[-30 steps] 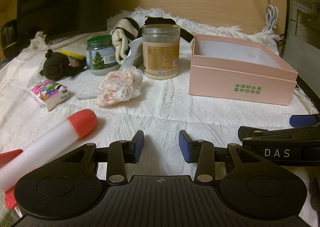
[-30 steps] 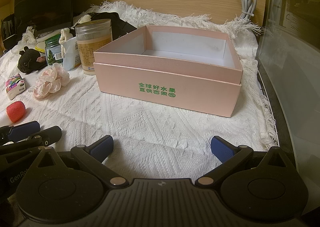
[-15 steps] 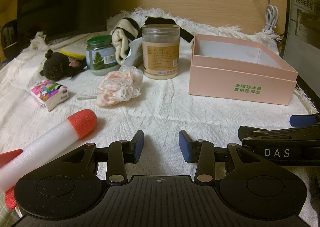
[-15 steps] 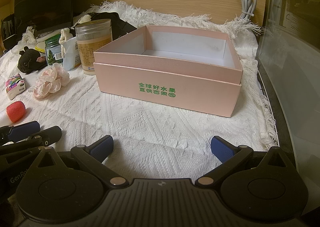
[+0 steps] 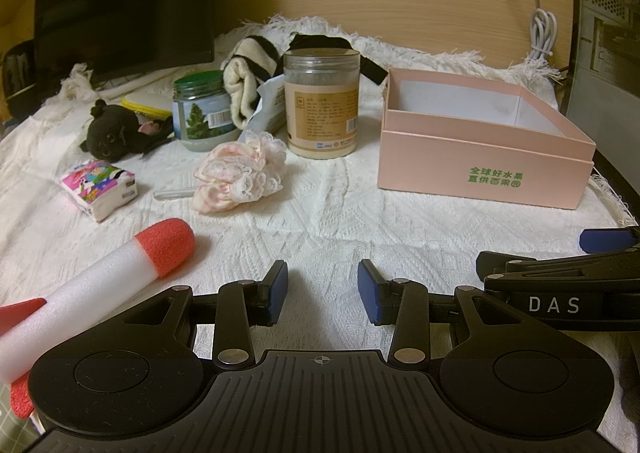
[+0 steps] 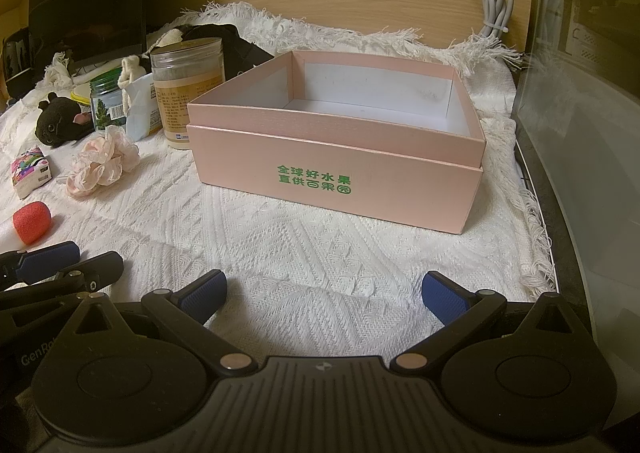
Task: Organize soft objects
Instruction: 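Grasp the white-and-red foam rocket with the left gripper, then carry the foam rocket into the pink box and open the left gripper, then grasp the pink Kleenex tissue pack with the left gripper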
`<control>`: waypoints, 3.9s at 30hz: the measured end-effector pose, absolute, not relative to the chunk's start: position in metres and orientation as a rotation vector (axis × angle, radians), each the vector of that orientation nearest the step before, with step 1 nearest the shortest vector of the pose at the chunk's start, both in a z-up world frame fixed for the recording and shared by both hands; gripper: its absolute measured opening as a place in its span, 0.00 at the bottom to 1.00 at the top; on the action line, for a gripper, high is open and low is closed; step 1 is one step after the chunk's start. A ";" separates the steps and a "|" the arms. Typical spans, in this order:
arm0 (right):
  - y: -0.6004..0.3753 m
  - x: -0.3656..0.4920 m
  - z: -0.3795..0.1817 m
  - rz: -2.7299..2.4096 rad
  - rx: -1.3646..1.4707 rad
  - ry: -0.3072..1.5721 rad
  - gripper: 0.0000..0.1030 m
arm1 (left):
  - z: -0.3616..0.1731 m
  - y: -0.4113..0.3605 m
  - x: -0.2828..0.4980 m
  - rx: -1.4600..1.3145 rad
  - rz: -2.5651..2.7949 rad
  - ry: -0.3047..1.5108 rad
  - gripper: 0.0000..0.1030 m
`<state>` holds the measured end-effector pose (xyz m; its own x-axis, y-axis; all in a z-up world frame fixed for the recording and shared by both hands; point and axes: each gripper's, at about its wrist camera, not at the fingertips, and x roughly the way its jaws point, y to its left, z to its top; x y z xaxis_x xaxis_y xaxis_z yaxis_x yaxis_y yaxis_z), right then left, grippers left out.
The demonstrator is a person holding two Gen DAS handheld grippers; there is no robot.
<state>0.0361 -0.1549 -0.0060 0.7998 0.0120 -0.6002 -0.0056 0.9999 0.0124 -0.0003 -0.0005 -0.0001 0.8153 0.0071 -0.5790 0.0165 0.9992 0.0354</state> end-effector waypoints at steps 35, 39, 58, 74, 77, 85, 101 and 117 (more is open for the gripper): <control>-0.159 0.033 0.004 0.112 -0.048 0.772 1.00 | 0.040 0.136 0.025 0.153 -0.161 0.918 0.41; -0.154 0.030 0.006 0.138 -0.071 0.785 1.00 | 0.029 0.143 0.031 0.149 -0.195 0.935 0.41; 0.010 0.104 0.056 0.271 -0.104 0.658 0.91 | 0.078 0.262 0.033 -0.127 -0.253 0.804 0.31; 0.012 0.122 0.125 0.030 0.040 0.754 0.25 | 0.106 0.292 0.128 -0.190 -0.609 0.793 0.31; -0.033 0.110 0.169 -0.061 0.048 0.645 0.25 | 0.129 0.254 0.149 -0.223 -0.720 0.743 0.31; -0.153 0.119 0.183 -0.220 0.222 0.615 0.80 | 0.184 0.076 0.238 -0.348 -0.949 0.709 0.33; -0.139 0.092 0.135 -0.132 0.338 0.669 0.83 | 0.141 0.125 0.199 -0.249 -0.647 0.797 0.33; 0.018 0.095 0.071 -0.069 -0.059 0.786 0.83 | 0.075 0.348 0.138 -0.602 -0.081 0.968 0.33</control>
<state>0.0946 0.0185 0.0710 0.7043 -0.0845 -0.7048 0.0402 0.9960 -0.0792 0.1376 0.3480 0.0749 0.5774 -0.3254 -0.7488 -0.1965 0.8348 -0.5143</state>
